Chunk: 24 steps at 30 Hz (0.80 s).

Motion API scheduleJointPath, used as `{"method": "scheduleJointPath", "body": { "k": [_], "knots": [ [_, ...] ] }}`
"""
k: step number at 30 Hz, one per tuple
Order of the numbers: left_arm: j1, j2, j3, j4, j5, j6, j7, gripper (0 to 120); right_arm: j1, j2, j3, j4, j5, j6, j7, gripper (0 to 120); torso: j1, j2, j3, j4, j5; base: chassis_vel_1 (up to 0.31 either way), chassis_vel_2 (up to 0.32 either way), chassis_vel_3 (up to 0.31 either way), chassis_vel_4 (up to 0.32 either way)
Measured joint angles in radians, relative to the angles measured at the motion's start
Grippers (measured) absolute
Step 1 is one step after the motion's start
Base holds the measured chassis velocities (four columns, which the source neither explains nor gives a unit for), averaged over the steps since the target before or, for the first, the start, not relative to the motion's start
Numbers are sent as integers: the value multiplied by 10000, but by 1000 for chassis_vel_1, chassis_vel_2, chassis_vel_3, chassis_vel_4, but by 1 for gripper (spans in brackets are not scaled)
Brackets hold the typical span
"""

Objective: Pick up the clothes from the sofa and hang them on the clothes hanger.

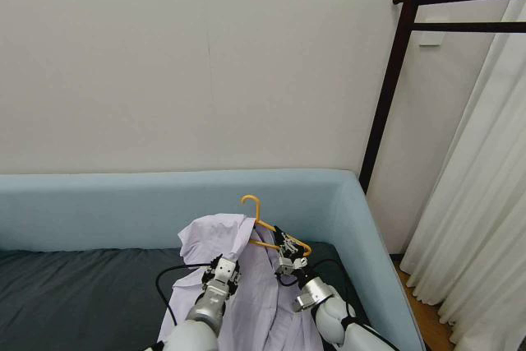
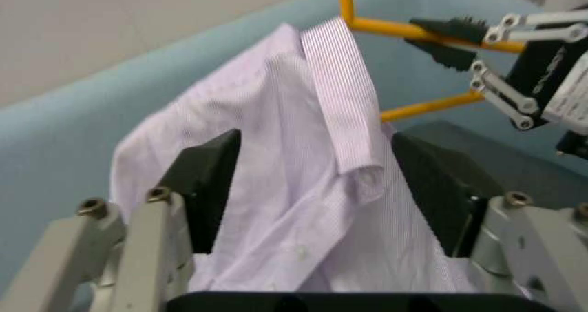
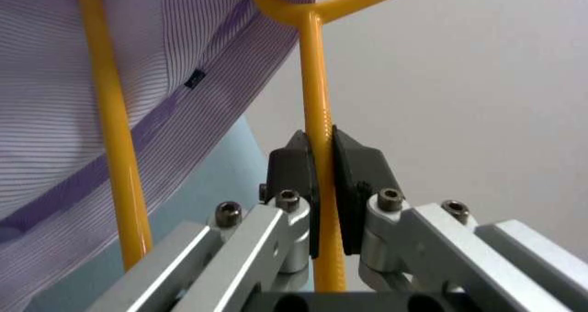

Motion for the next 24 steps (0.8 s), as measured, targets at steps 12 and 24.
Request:
{"method": "scheduleJointPath", "body": {
  "k": [12, 24],
  "knots": [
    [-2436, 2325, -1248, 3516, -2478, -3846, 9207, 100, 601, 550, -744, -507, -288, 530, 86, 4, 0, 1, 0, 17, 8, 0, 0, 0, 0],
    [-6018, 1078, 1330, 7021, -3092, -3660, 13467, 100, 456, 276, -636, -86, -398, 544, 127, 4, 1, 0, 1, -12, 2, 0, 0, 0, 0]
  ]
}}
